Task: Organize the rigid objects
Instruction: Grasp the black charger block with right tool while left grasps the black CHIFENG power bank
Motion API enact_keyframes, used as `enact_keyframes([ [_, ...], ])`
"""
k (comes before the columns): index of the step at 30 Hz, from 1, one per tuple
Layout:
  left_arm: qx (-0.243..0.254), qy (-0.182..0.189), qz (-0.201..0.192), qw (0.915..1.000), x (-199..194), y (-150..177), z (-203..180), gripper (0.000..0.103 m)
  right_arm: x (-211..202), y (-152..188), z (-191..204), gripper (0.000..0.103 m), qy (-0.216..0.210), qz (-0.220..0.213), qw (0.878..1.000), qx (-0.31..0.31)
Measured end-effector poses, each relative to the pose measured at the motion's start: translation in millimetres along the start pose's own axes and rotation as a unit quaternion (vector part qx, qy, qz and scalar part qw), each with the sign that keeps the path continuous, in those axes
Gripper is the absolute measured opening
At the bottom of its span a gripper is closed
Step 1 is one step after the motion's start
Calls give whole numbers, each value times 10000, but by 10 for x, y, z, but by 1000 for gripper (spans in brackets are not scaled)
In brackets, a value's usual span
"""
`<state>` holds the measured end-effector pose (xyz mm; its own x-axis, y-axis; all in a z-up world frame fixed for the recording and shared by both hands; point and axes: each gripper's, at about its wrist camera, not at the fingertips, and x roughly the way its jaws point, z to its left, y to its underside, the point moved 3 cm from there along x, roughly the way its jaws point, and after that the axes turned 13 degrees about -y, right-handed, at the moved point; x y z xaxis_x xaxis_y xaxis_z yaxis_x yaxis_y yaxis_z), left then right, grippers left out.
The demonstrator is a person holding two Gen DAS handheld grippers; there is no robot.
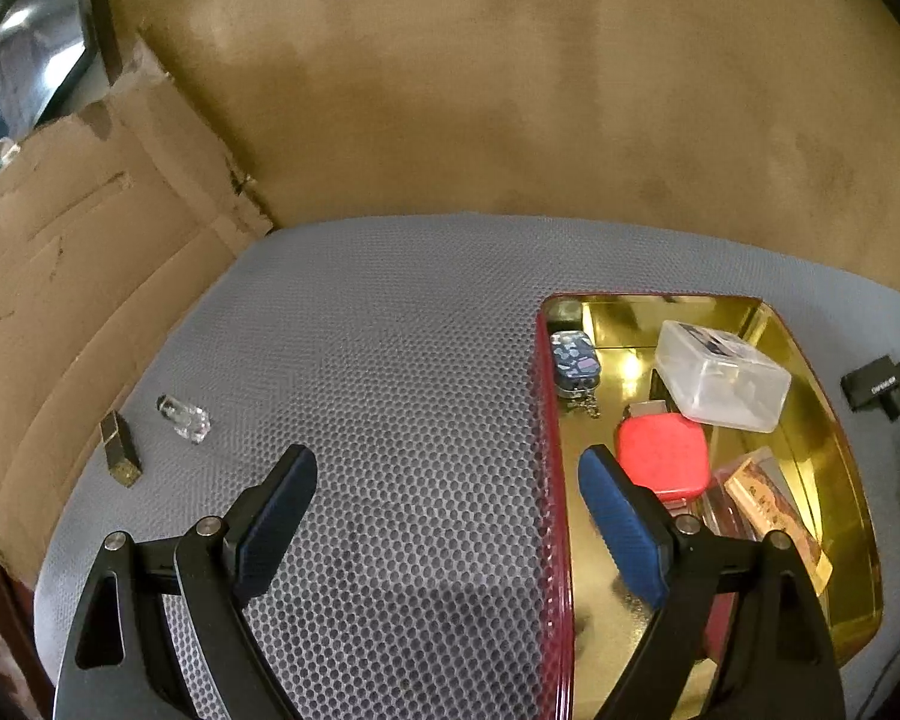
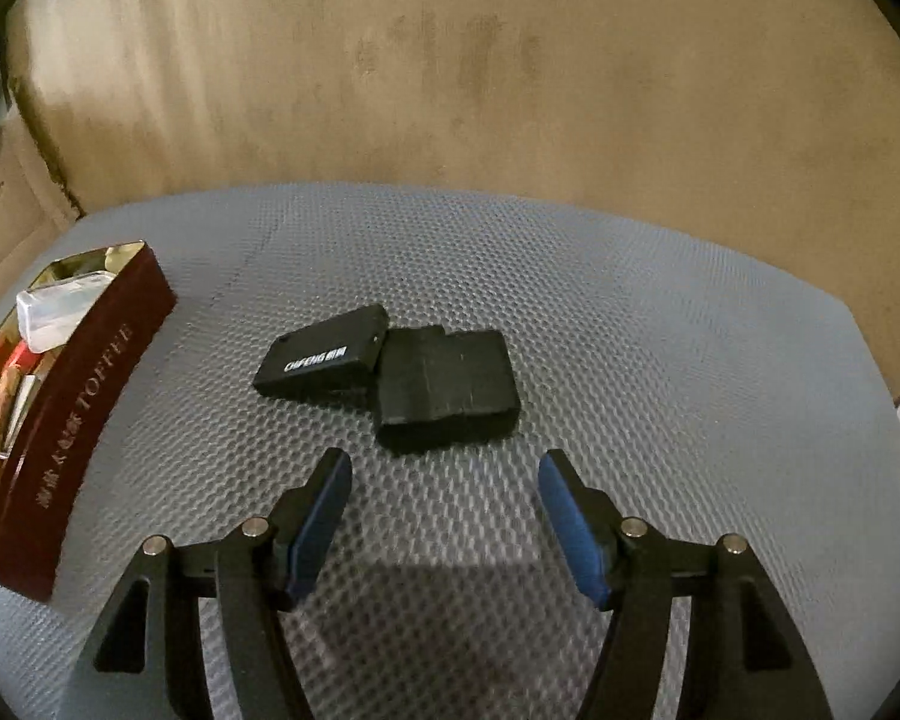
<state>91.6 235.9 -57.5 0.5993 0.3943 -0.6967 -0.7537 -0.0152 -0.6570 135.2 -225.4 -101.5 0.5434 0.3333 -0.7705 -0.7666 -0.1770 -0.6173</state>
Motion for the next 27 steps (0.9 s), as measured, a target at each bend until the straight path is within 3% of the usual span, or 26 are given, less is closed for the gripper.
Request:
enact_keyframes([
  [7,259,248,-260,9990,-93,10,-98,87,270,-175,-46,67,-29,218,9995,-243],
  [12,482,556,-226,9970,-168,4,-280,87,345,-228,-105,67,-187,202,9995,-179],
  [16,852,600,-399,9938,-305,-100,-541,87,354,-233,-79,60,-194,173,9993,-259],
  [24,1440,1139,-649,9809,-594,-345,-1329,87,180,-47,-196,60,-68,112,9999,102],
  [27,1887,1375,-750,9695,-701,-367,-1732,91,37,109,-307,60,71,107,9997,225],
])
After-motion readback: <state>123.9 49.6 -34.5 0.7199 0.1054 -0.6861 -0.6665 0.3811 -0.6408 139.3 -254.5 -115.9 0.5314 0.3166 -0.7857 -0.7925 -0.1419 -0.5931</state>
